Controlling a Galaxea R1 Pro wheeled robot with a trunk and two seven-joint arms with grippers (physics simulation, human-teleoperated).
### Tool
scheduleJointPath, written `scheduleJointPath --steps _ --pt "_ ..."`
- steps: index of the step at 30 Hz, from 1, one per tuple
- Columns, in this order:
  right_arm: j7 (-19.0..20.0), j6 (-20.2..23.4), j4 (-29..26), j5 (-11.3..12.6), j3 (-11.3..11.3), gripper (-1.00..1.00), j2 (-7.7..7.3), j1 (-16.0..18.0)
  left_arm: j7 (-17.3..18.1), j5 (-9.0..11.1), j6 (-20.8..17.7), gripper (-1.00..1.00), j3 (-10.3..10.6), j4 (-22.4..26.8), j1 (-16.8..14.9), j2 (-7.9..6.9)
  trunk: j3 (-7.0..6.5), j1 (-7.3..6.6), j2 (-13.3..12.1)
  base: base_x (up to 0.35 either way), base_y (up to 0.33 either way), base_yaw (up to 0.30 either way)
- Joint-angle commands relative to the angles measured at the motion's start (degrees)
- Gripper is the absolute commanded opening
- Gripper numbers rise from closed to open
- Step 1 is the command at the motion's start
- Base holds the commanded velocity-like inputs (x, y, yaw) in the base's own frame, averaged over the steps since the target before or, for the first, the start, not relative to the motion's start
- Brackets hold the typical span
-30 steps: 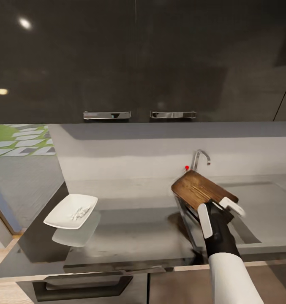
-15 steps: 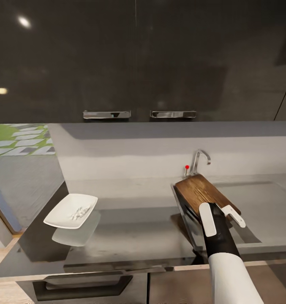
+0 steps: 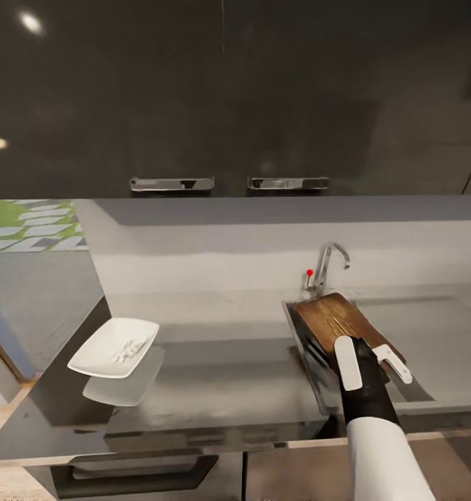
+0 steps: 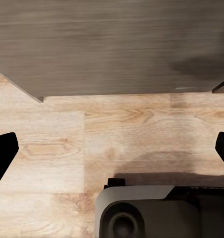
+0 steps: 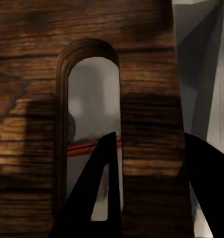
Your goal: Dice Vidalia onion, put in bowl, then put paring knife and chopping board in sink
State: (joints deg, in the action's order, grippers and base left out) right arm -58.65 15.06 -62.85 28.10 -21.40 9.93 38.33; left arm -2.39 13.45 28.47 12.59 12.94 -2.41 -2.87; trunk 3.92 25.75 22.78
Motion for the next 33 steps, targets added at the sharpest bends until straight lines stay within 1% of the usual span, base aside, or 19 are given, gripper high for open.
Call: scheduleJointPath --steps 1,5,15,17,20,23,33 --pt "-0.11 0.47 -0.08 0.32 -0.65 -1.0 0.06 0.08 -0.25 0.35 0.18 1.0 0.5 0.0 -0.05 -0.03 0.22 0.03 0.14 0.03 0.0 0.0" --pt "-0.07 0.57 -0.08 0.37 -1.53 -1.0 0.06 0.08 -0.25 0.35 0.18 1.0 0.5 -0.02 -0.05 -0.03 0.48 0.03 0.14 0.157 0.0 0.0" --pt "-0.25 0.43 -0.08 0.25 -1.76 -1.0 0.06 0.07 -0.25 0.35 0.18 1.0 0.5 -0.02 -0.05 -0.03 0.54 0.03 0.14 0.097 0.0 0.0" --pt "-1.18 0.31 -0.08 0.17 -1.88 -1.0 0.06 0.07 -0.25 0.35 0.18 1.0 0.5 -0.02 -0.05 -0.03 0.54 0.03 0.14 0.229 0.0 0.0" --pt "-4.92 0.18 -0.08 0.24 -1.97 -1.0 0.06 0.07 -0.25 0.35 0.18 1.0 0.5 -0.02 -0.05 -0.03 0.54 0.03 0.14 0.251 0.0 0.0" --pt "-6.43 0.14 -0.08 0.38 -1.88 -1.0 0.06 0.07 -0.25 0.35 0.18 1.0 0.5 -0.02 -0.05 -0.03 0.54 0.03 0.14 0.24 0.0 0.0" --pt "-6.91 -0.01 -0.08 0.15 -1.86 -1.0 0.06 0.07 -0.25 0.35 0.18 1.0 0.55 -0.02 -0.05 -0.03 0.54 0.03 0.14 0.205 0.0 0.0"
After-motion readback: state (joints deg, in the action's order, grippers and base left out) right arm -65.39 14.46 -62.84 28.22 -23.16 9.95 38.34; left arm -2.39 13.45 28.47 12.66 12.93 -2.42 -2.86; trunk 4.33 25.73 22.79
